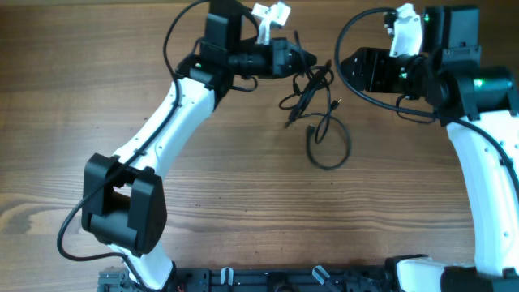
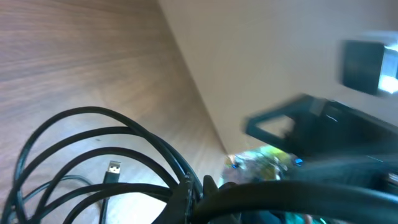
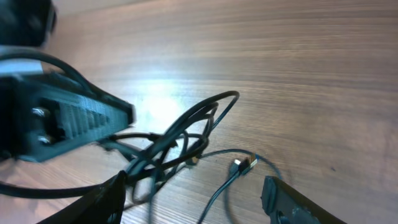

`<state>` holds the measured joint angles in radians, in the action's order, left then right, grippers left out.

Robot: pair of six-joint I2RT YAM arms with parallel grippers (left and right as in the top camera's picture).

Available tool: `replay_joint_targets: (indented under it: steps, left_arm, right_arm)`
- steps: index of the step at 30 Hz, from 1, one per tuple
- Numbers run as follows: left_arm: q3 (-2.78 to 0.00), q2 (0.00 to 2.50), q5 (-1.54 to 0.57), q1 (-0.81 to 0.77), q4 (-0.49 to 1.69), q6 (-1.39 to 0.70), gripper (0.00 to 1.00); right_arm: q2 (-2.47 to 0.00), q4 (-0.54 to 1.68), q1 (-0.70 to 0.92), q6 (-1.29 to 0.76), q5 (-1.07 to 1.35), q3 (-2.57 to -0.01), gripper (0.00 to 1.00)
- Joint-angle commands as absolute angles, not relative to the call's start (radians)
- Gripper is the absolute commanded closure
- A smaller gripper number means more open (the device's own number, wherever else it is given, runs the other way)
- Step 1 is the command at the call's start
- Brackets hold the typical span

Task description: Untangle cables

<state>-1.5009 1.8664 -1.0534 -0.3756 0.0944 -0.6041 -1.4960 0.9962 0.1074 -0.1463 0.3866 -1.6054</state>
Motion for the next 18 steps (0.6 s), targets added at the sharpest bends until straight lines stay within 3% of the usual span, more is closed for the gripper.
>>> replay_joint_targets:
  steps: [1, 6, 10, 17, 18]
  left_arm:
    - [-1.505, 1.864, -1.248, -0.348, 0.088, -0.581, 0.96]
    - [-1.505, 1.864, -1.248, -0.358, 0.088, -0.585, 0.96]
    - [-1.505, 1.864, -1.248, -0.358, 0.088, -0.585, 0.96]
    - [-1.505, 1.864, -1.234, -0.358, 0.087, -0.633, 0.96]
    - [-1.505, 1.864, -1.233, -0.358, 0.087, -0.641, 0.96]
  right_arm:
    - [-1.563, 0.991, 0.112, 0.068, 0.617, -1.626, 0.30]
    - [-1.615, 0.978, 0.152, 0.137, 0.683, -1.626, 0.37]
    - [-1.621, 0.957, 0.167, 0.131, 0.683, -1.626, 0.48]
    - [-1.628, 0.936, 0.167, 0.092, 0.683, -1.626, 0.83]
    - [-1.629, 0.934, 0.167, 0.073, 0.683, -1.626, 0.92]
